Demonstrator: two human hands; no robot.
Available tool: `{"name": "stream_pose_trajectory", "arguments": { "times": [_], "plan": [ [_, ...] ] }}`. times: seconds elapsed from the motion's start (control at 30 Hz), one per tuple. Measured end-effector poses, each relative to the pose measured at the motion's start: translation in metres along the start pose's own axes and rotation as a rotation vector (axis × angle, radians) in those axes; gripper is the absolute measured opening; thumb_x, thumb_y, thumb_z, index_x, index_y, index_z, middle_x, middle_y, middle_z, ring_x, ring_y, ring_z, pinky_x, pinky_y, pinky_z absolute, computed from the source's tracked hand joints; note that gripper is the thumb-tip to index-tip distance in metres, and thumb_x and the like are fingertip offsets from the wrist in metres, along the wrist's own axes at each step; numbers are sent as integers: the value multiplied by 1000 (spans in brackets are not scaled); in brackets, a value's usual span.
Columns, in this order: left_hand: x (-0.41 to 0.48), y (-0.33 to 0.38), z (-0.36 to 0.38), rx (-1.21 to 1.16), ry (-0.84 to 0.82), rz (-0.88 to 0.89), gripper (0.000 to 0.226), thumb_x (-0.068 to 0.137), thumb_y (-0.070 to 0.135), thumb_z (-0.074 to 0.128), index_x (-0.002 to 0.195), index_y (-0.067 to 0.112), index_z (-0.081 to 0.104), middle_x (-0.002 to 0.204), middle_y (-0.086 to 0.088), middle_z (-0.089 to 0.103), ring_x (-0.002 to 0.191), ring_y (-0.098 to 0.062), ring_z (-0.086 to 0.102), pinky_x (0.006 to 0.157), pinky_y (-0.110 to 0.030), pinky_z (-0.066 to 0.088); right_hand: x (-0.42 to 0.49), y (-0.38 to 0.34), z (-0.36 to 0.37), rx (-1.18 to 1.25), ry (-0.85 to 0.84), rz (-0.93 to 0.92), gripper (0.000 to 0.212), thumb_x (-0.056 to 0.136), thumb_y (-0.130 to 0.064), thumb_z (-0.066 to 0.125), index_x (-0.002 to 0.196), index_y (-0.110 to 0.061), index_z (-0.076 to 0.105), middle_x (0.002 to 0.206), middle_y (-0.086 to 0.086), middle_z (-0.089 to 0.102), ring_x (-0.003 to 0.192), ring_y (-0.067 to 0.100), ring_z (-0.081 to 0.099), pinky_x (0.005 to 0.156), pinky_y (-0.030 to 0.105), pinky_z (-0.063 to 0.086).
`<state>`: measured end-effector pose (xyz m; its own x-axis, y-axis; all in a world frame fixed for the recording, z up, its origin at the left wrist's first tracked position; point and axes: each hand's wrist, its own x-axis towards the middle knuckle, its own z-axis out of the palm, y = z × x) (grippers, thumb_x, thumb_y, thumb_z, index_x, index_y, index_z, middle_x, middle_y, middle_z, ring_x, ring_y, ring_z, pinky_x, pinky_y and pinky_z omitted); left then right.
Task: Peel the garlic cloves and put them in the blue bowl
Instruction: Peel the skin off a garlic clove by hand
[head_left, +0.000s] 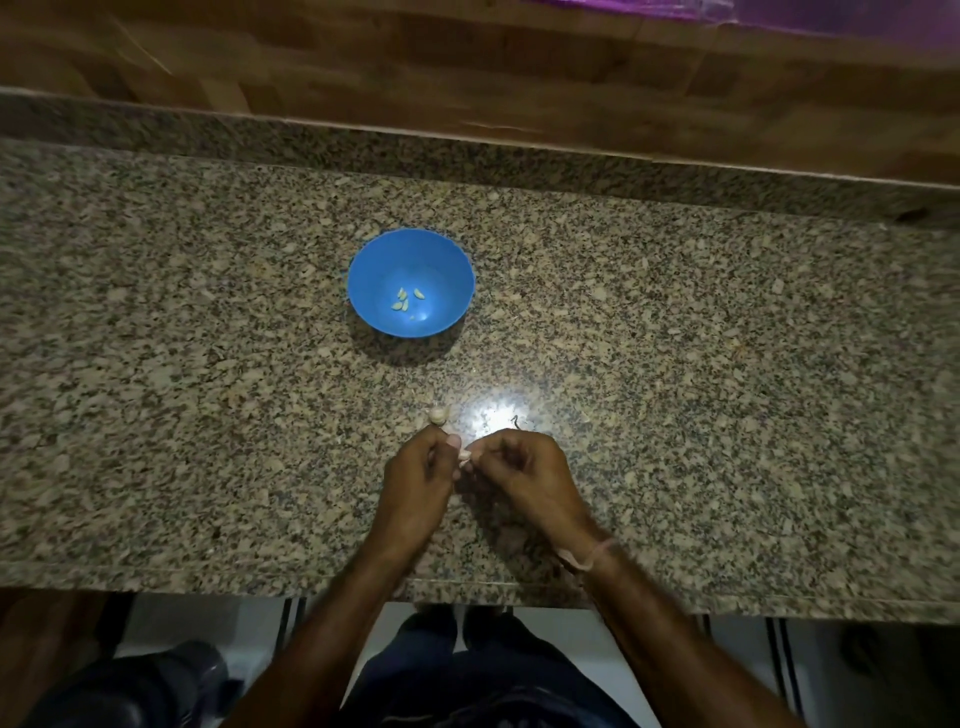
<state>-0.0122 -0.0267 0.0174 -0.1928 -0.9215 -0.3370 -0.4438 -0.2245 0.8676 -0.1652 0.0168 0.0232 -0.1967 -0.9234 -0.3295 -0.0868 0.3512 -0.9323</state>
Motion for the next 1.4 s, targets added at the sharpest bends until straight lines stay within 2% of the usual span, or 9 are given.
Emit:
{"name": "stream_pose_trajectory", "arguments": {
  "times": [0.3, 0.47, 0.67, 0.8, 0.87, 1.0, 1.17, 1.3, 1.4],
  "plan": [
    [1, 4, -25, 175, 16, 186, 27, 107, 26, 56, 80, 22, 55, 66, 3, 66, 60, -3, 59, 52, -16, 36, -1, -6, 26, -284, 108, -103, 10, 93, -13, 74, 84, -18, 75, 76, -5, 73, 70, 7, 68, 64, 23, 51],
    [4, -1, -30, -162, -84, 17, 20, 103, 15, 62, 84, 10, 65, 71, -3, 74, 65, -12, 69, 60, -29, 58, -7, -2, 38, -386, 222, -145, 11, 91, -17, 70, 82, -22, 67, 72, -7, 68, 67, 9, 65, 62, 41, 54],
    [3, 2, -31, -403, -178, -158, 6, 98, 2, 66, 95, 4, 70, 82, -8, 78, 73, -16, 73, 66, -26, 60, -11, -3, 45, -224, 301, -80, 9, 92, -18, 77, 87, -21, 70, 77, -5, 74, 73, 11, 72, 65, 42, 60],
    [9, 11, -35, -731, -220, -476, 10, 96, 2, 66, 90, 4, 73, 85, -15, 77, 71, -19, 74, 64, -28, 62, -8, -4, 43, -328, 276, -151, 12, 88, -13, 65, 82, -23, 64, 72, -6, 70, 66, 11, 66, 59, 39, 55],
    [9, 10, -35, -653, -181, -402, 10, 96, 5, 69, 89, 8, 75, 86, -13, 78, 74, -20, 74, 68, -31, 62, -4, -6, 42, -315, 269, -121, 14, 88, -10, 65, 81, -23, 65, 72, -5, 70, 66, 14, 67, 59, 37, 56],
    [9, 8, -36, -104, -34, 75, 8, 93, 14, 75, 88, 19, 78, 82, 5, 77, 77, -10, 74, 70, -23, 61, 7, -7, 41, -127, 293, 41, 7, 92, -16, 74, 85, -18, 74, 78, -2, 77, 74, 16, 75, 67, 32, 61],
    [16, 10, -33, -607, -130, -390, 16, 93, 4, 72, 80, 12, 78, 87, -16, 78, 80, -23, 72, 75, -33, 61, 7, -1, 39, -366, 246, -137, 12, 94, -18, 70, 84, -21, 65, 73, -6, 69, 67, 9, 65, 59, 30, 51],
    [11, 5, -29, -414, -83, -132, 5, 94, 7, 74, 91, 11, 76, 99, -16, 77, 89, -27, 76, 75, -36, 62, 14, -1, 35, -95, 229, 85, 7, 89, -20, 74, 84, -16, 74, 77, 1, 77, 74, 21, 74, 70, 43, 63],
    [11, 3, -24, -515, -72, -207, 2, 95, 8, 73, 96, 7, 73, 102, -20, 77, 90, -29, 75, 81, -40, 62, 15, -1, 33, 78, 177, 177, 14, 84, -25, 71, 81, -12, 75, 72, 8, 76, 67, 29, 71, 73, 60, 61]
  ]
}}
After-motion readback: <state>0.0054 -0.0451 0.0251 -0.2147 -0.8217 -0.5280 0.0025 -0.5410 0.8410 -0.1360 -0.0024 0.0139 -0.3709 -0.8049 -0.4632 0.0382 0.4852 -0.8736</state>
